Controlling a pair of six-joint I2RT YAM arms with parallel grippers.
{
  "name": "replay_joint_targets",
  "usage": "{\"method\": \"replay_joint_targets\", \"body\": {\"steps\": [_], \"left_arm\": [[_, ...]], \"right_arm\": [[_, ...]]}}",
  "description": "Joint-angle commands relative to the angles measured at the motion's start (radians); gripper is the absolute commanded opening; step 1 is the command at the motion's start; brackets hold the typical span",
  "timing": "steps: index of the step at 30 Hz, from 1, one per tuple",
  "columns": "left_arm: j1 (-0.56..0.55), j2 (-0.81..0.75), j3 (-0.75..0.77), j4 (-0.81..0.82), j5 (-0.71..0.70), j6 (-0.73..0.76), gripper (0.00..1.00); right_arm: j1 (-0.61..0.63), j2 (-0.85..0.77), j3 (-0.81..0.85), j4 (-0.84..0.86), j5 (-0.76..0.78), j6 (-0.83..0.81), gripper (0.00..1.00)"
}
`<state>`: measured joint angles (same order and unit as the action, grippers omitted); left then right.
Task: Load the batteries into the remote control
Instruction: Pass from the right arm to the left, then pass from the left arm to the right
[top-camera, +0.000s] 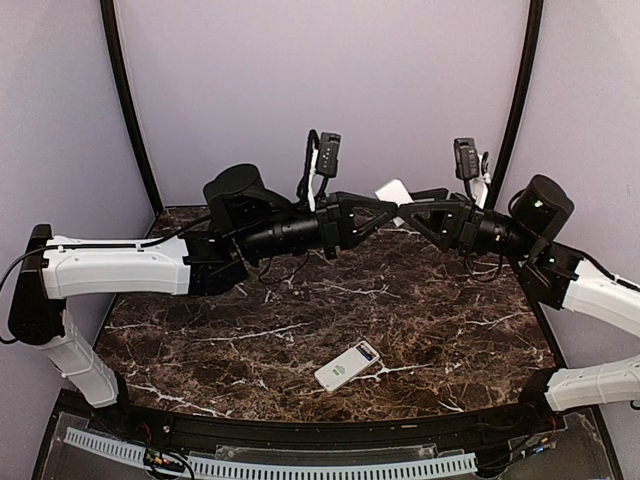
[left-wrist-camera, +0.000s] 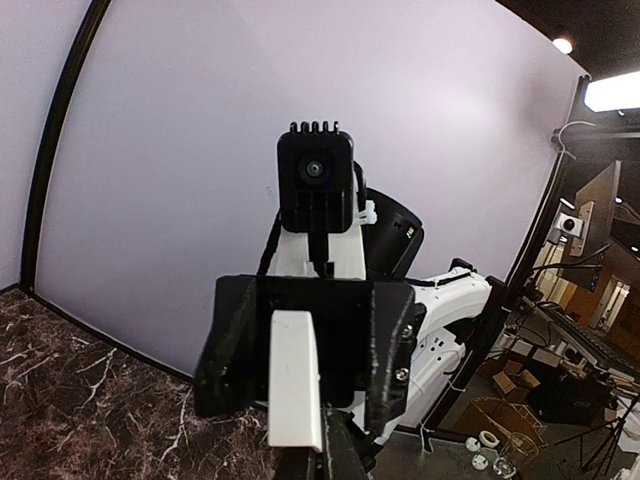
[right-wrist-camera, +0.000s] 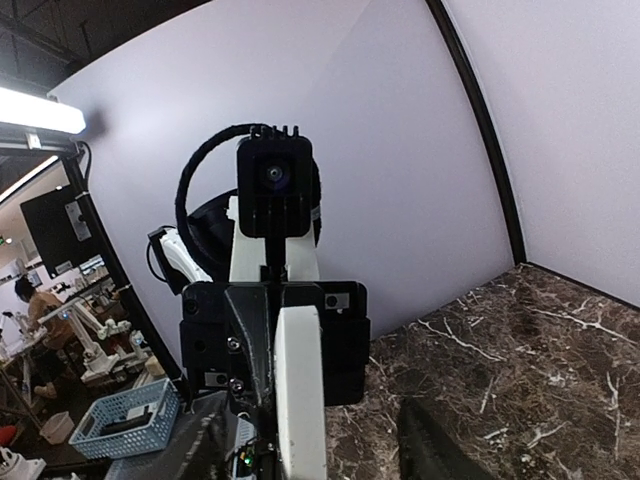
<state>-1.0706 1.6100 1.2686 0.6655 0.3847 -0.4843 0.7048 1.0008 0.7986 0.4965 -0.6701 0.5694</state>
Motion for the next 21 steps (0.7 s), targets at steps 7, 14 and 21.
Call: {"method": "replay_joint_targets", "body": {"steps": [7,14,21], "left_arm": [[0.09,-0.042,-0.061,-0.329,0.045,-0.118,0.0],[0.098,0.0,-0.061,-0.474,0.092,-0.111,0.0],[0.098,0.017,-0.057,-0.478,0.122,-0.121,0.0]], "right_arm": [[0.005,-0.171,0.125,-0.626,0.173,-0.879,0.99],[0.018,-0.098,0.147,-0.822,0.168,-1.364,0.99],[0.101,-0.012,0.133,-0.754,0.26,-1.563,0.99]]}}
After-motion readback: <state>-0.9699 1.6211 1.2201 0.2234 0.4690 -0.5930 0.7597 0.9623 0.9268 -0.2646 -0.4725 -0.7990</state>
